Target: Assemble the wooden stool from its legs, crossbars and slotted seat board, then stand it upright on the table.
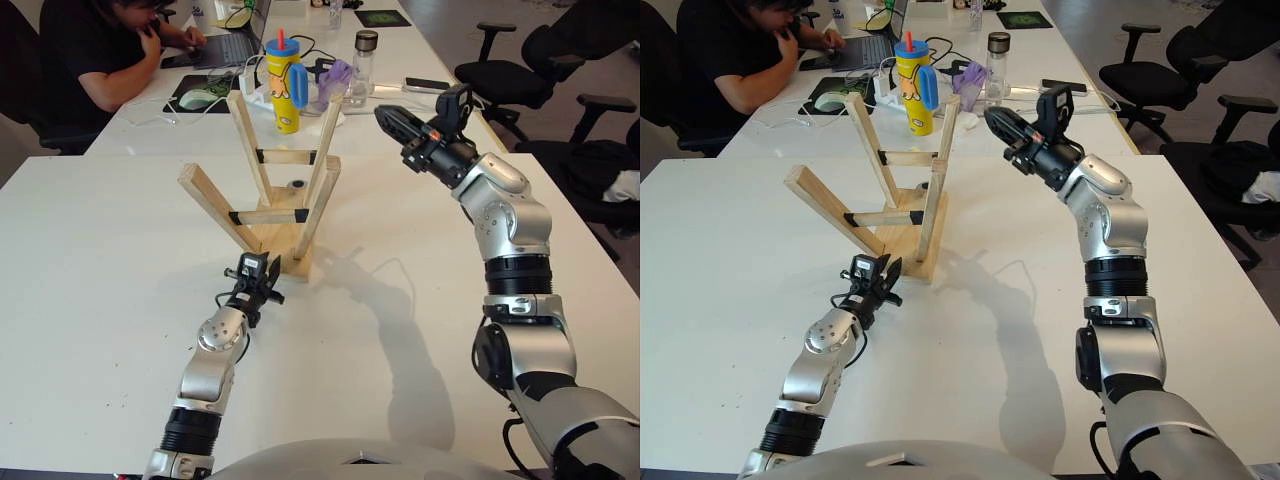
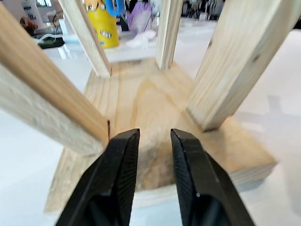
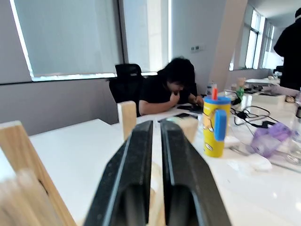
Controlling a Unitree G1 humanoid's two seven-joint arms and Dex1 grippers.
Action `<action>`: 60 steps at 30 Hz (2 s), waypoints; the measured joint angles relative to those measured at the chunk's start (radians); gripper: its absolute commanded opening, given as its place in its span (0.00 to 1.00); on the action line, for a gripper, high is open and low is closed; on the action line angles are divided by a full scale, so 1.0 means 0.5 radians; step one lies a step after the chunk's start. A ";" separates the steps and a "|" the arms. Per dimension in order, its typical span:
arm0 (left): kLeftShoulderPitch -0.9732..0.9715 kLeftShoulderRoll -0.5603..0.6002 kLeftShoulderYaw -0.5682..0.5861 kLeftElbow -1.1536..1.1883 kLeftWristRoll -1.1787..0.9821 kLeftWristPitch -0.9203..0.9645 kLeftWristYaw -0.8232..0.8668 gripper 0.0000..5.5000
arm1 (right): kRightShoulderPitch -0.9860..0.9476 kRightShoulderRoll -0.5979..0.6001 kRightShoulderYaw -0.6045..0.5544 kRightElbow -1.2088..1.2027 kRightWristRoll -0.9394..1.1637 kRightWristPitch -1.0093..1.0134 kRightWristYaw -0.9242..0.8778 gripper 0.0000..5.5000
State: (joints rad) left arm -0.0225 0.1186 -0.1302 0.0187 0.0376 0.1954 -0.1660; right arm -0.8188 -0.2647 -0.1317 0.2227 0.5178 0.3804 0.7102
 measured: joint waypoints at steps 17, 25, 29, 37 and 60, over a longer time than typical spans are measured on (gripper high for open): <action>-0.106 0.023 -0.052 0.032 0.064 0.122 0.017 0.23 | 0.016 0.436 0.347 -0.185 0.124 0.362 -0.638 0.05; -0.126 0.021 -0.035 0.084 0.062 0.154 0.017 0.23 | 0.099 0.507 0.251 -0.422 0.278 0.492 -0.779 0.05; -0.148 0.009 -0.046 0.091 0.061 0.154 0.014 0.23 | -0.294 0.396 -0.087 -0.479 0.448 0.305 -0.745 0.05; -0.142 0.008 -0.025 0.071 0.061 0.156 0.022 0.23 | -0.164 0.332 0.070 -0.830 0.743 0.619 -0.889 0.05; -0.185 0.027 -0.027 0.116 0.024 0.241 -0.037 0.23 | 0.757 -0.453 0.912 -0.411 -0.159 0.805 -0.118 0.05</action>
State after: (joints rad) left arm -0.1149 0.1323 -0.1437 0.0770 0.0497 0.3158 -0.1847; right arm -0.4404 -0.4912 0.3242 0.0174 0.4382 0.7827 0.6510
